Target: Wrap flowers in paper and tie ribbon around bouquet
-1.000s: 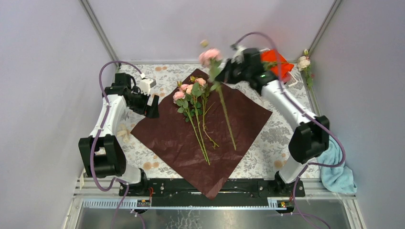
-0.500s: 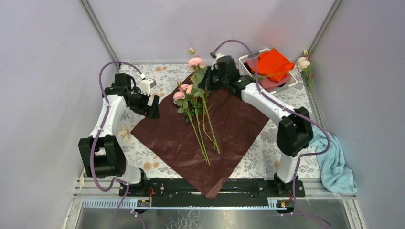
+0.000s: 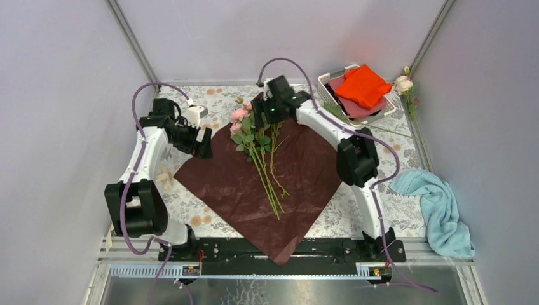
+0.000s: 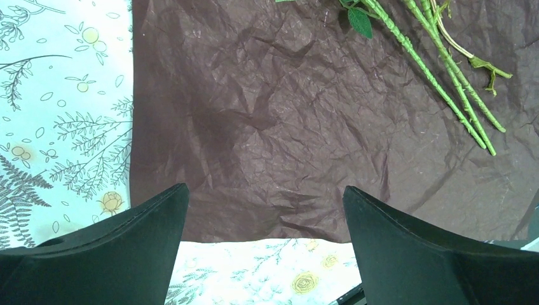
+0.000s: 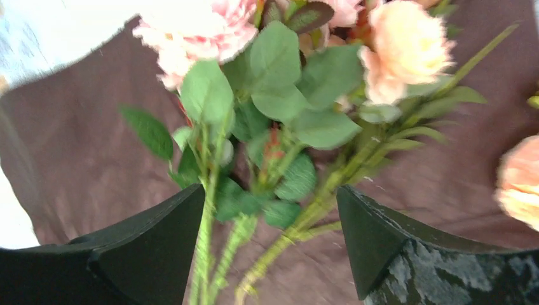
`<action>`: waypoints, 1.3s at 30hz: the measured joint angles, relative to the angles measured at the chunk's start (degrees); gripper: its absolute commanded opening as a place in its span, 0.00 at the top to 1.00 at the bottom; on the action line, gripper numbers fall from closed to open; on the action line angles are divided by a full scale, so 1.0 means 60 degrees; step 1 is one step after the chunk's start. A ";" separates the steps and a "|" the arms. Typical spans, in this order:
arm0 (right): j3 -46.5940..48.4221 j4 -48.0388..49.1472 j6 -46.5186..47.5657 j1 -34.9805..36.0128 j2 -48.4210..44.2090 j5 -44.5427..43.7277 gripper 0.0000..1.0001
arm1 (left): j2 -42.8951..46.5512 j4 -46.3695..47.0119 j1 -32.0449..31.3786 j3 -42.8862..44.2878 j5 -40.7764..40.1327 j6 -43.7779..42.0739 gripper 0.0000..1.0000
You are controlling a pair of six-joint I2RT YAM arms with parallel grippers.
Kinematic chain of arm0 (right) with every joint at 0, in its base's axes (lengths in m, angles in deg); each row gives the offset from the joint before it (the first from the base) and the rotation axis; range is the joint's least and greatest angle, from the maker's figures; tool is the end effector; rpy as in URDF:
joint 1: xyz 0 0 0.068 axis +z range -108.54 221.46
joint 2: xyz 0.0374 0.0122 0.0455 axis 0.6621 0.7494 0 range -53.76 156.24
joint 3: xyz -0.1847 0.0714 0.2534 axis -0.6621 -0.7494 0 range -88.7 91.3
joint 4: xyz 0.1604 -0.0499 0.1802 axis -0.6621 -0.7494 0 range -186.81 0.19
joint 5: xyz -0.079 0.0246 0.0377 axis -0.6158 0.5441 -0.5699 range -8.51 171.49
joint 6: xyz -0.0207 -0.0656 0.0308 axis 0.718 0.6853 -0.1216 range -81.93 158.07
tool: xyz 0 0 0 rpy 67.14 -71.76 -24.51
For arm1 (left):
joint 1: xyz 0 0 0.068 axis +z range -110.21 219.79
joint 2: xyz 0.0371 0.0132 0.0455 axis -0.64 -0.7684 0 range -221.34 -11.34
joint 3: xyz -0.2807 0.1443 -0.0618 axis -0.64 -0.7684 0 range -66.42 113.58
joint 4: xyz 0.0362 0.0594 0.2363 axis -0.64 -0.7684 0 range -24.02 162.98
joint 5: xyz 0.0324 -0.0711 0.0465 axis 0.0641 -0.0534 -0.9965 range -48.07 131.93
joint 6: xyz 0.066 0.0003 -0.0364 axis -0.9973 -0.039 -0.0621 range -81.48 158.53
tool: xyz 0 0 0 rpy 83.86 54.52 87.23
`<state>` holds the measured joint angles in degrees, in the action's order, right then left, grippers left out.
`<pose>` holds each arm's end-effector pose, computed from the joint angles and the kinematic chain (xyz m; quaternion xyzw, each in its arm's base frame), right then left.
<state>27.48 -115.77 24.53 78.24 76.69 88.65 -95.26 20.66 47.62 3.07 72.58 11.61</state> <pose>0.4478 0.3447 0.2657 -0.2081 0.8816 0.2298 0.3560 0.2759 0.0052 0.3088 0.2092 0.9227 -0.1890 0.2628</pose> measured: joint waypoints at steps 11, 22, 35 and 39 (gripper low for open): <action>-0.1180 -0.2153 0.6816 -0.3173 -0.3184 -0.1504 0.11 | -0.0124 0.0000 0.0000 -0.0033 0.0036 0.0000 0.01; 0.0801 -0.3180 0.9143 -0.3147 0.0707 -0.2889 0.24 | -0.0342 0.0000 0.0000 -0.0033 0.0026 0.0000 0.01; 0.0648 -0.1869 0.9187 -0.3147 0.1778 -0.3515 0.59 | -0.0871 0.0004 0.0000 -0.0033 -0.0138 0.0004 0.01; 0.0838 -0.1810 0.8994 -0.3166 0.1883 -0.3501 0.71 | -0.0878 0.0004 0.0004 -0.0033 -0.0208 0.0004 0.01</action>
<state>32.51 -126.63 78.49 59.24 87.99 67.64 -100.53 20.69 47.65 2.87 71.34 11.63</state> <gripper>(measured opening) 0.413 0.986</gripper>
